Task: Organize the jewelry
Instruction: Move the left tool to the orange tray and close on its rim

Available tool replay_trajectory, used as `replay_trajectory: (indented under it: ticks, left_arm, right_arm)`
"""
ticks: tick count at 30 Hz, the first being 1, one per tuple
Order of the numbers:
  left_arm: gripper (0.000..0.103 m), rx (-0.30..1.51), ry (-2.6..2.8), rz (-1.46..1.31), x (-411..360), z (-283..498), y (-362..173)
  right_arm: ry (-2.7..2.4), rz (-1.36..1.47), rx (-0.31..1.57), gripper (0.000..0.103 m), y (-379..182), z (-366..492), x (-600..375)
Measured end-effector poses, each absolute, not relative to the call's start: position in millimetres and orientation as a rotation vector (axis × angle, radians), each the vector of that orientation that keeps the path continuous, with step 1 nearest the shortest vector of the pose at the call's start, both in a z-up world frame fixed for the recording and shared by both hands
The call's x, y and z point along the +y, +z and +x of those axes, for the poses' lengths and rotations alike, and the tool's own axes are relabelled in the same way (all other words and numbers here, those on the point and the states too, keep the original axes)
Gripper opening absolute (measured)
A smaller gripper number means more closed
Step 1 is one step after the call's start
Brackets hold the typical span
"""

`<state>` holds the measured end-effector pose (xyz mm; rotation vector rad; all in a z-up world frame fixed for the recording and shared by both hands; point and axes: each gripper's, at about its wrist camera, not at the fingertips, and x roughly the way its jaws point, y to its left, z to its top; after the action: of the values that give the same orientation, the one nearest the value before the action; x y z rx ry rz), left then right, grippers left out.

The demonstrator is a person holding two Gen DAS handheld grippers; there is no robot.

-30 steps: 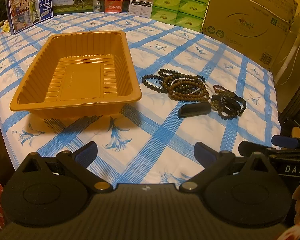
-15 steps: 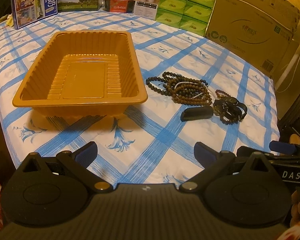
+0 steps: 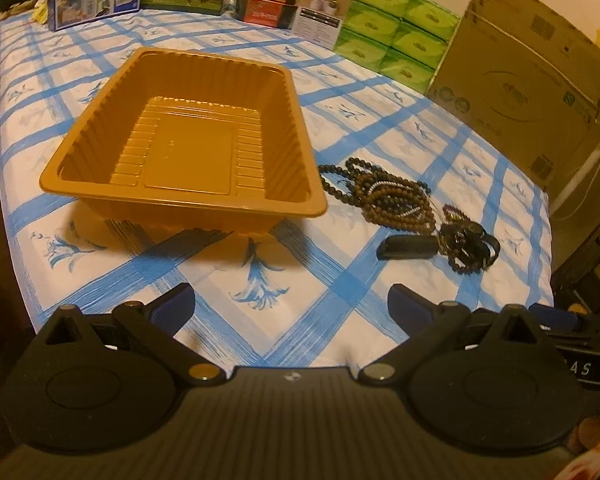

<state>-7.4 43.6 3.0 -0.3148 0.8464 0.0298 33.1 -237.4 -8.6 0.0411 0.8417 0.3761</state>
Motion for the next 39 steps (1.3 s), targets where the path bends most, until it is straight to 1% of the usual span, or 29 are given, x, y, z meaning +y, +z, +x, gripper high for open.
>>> replay_trajectory:
  ticks: [8, 14, 19, 21, 23, 26, 28, 30, 36, 39]
  left_arm:
    - [0.101, 0.819, 0.063, -0.457, 75, -8, -3]
    - [0.099, 0.719, 0.132, -0.652, 119, -16, -9]
    - [0.09, 0.639, 0.212, -0.766, 154, -19, -17]
    - [0.088, 0.623, 0.247, -0.786, 165, -19, -21]
    - [0.085, 0.594, 0.279, -0.809, 175, -18, -25]
    - [0.077, 0.567, 0.318, -0.823, 186, -13, -32]
    - [0.07, 0.537, 0.348, -0.813, 191, -10, -34]
    - [0.068, 0.514, 0.363, -0.794, 194, -7, -35]
    - [0.051, 0.495, 0.364, -0.821, 206, 6, -38]
    - [0.049, 0.501, 0.361, -0.836, 208, 10, -41]
  right_arm:
    - [0.39, 0.031, 0.846, 0.102, -10, 41, -225]
    - [0.4, 0.012, 0.853, 0.102, -13, 47, -215]
    - [0.408, -0.004, 0.868, 0.102, -18, 52, -210]
    - [0.406, -0.009, 0.871, 0.102, -19, 53, -208]
    - [0.403, -0.012, 0.873, 0.102, -21, 55, -208]
    - [0.398, -0.022, 0.884, 0.102, -24, 58, -208]
    - [0.399, -0.026, 0.895, 0.102, -26, 60, -207]
    - [0.4, -0.032, 0.902, 0.102, -29, 61, -206]
    - [0.399, -0.04, 0.917, 0.102, -34, 65, -202]
    - [0.4, -0.044, 0.92, 0.102, -36, 67, -200]
